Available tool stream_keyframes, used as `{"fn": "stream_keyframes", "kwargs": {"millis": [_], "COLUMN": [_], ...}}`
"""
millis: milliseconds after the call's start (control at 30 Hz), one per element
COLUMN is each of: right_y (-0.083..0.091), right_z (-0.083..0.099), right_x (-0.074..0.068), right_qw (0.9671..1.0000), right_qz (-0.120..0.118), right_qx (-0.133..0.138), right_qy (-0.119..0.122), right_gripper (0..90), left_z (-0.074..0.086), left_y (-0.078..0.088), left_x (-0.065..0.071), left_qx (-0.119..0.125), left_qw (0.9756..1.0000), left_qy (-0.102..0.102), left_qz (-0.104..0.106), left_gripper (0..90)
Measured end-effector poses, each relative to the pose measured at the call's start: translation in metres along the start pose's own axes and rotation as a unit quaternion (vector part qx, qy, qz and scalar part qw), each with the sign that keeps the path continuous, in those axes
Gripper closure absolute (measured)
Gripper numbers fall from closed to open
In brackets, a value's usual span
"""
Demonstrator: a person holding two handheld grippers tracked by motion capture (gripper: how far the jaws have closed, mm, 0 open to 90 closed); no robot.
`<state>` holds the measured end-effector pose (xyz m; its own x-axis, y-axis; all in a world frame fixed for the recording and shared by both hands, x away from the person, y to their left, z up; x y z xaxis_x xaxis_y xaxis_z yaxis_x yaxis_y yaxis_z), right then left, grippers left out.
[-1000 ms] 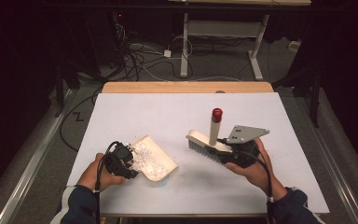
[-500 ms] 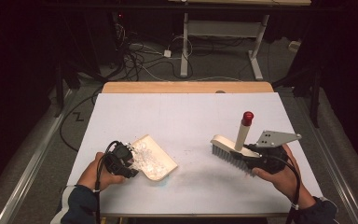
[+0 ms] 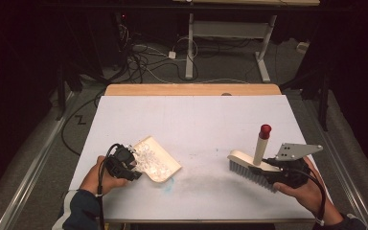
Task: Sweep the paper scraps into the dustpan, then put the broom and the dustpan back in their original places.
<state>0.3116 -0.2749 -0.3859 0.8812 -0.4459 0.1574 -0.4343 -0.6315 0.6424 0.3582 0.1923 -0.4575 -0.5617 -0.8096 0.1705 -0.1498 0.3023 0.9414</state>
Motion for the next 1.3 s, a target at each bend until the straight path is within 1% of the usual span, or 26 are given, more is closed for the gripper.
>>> {"fn": "stream_keyframes", "kwargs": {"millis": [100, 200, 333, 400, 500, 533, 600, 667, 733, 800, 867, 900, 933, 967, 1000, 1067, 1100, 1133, 1167, 1200, 1233, 1300], "right_y": [0.003, 0.005, 0.002, 0.0, -0.001, -0.001, -0.002, -0.003, -0.006, -0.01, -0.016, -0.019, -0.022, -0.026, -0.029, -0.035, -0.038, -0.04, -0.043, -0.045, -0.047, -0.052], "right_z": [0.004, 0.008, 0.009, 0.01, 0.009, 0.009, 0.008, 0.007, 0.007, 0.007, 0.009, 0.01, 0.011, 0.011, 0.011, 0.01, 0.009, 0.009, 0.008, 0.008, 0.007, 0.007], "right_x": [-0.002, -0.001, 0.004, 0.006, 0.008, 0.008, 0.008, 0.009, 0.011, 0.015, 0.021, 0.024, 0.028, 0.032, 0.036, 0.045, 0.049, 0.052, 0.057, 0.06, 0.064, 0.069], "right_qw": [0.9999, 0.9996, 0.9988, 0.9983, 0.9973, 0.9972, 0.9963, 0.9953, 0.9945, 0.9947, 0.9939, 0.9939, 0.9941, 0.994, 0.9936, 0.9933, 0.9933, 0.993, 0.9928, 0.9925, 0.9924, 0.9917], "right_qz": [-0.013, -0.025, -0.047, -0.055, -0.071, -0.073, -0.084, -0.095, -0.101, -0.097, -0.099, -0.097, -0.093, -0.091, -0.089, -0.083, -0.081, -0.079, -0.079, -0.078, -0.075, -0.073], "right_qx": [-0.008, -0.014, -0.014, -0.014, -0.011, -0.009, -0.006, -0.007, -0.013, -0.023, -0.033, -0.037, -0.04, -0.042, -0.045, -0.049, -0.051, -0.053, -0.052, -0.052, -0.054, -0.057], "right_qy": [-0.001, 0.003, -0.005, -0.011, -0.017, -0.017, -0.017, -0.018, -0.023, -0.026, -0.035, -0.036, -0.038, -0.043, -0.053, -0.064, -0.066, -0.07, -0.073, -0.079, -0.081, -0.089], "right_gripper": [67.6, 67.6, 67.5, 67.6, 67.5, 67.6, 67.6, 67.6, 67.6, 67.5, 67.5, 67.5, 67.5, 67.4, 67.4, 67.1, 66.7, 66.3, 65.7, 64.6, 63.7, 62.0], "left_z": [0.0, -0.001, -0.003, -0.003, -0.002, -0.002, -0.002, -0.002, -0.002, -0.002, -0.002, -0.002, -0.002, -0.002, -0.001, 0.0, 0.001, 0.002, 0.004, 0.005, 0.006, 0.009], "left_y": [-0.001, 0.001, 0.002, 0.002, 0.003, 0.004, 0.005, 0.005, 0.003, 0.001, -0.001, -0.002, -0.003, -0.004, -0.007, -0.009, -0.01, -0.01, -0.009, -0.008, -0.008, -0.009], "left_x": [-0.002, -0.005, -0.013, -0.017, -0.025, -0.027, -0.031, -0.034, -0.034, -0.032, -0.027, -0.024, -0.02, -0.015, -0.01, -0.001, 0.003, 0.005, 0.007, 0.008, 0.009, 0.012], "left_qx": [0.01, 0.025, 0.045, 0.054, 0.065, 0.075, 0.091, 0.099, 0.1, 0.102, 0.101, 0.099, 0.093, 0.085, 0.077, 0.071, 0.07, 0.072, 0.073, 0.076, 0.081, 0.079], "left_qw": [0.9999, 0.9992, 0.9974, 0.996, 0.9931, 0.9915, 0.9872, 0.9845, 0.9838, 0.983, 0.9828, 0.9837, 0.9854, 0.9873, 0.9886, 0.9899, 0.9907, 0.9912, 0.9914, 0.9913, 0.9909, 0.9915], "left_qy": [0.012, 0.029, 0.056, 0.07, 0.093, 0.101, 0.124, 0.139, 0.145, 0.149, 0.15, 0.145, 0.136, 0.127, 0.122, 0.113, 0.107, 0.104, 0.104, 0.102, 0.103, 0.096], "left_qz": [-0.001, -0.004, -0.007, -0.015, -0.028, -0.034, -0.041, -0.039, -0.034, -0.033, -0.036, -0.041, -0.044, -0.044, -0.044, -0.049, -0.047, -0.04, -0.034, -0.031, -0.031, -0.038], "left_gripper": [62.3, 62.1, 61.3, 61.3, 61.3, 61.2, 60.1, 60.0, 58.5, 54.6, 48.4, 44.5, 41.9, 38.5, 34.1, 28.3, 27.4, 25.7, 25.4, 25.5, 25.5, 25.4]}}
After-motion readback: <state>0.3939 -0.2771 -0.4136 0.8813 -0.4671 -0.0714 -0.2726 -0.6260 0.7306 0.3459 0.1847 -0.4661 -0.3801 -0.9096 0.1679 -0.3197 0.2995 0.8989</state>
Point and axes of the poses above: each handheld gripper's, and its own axes: y roughly backward along the jaws, z roughly out of its underside, x roughly to its right, the point moved 1 cm from there along -y, roughly forward along the jaws, and after that the axes turned 10 degrees about y, right-handed, at the moved point
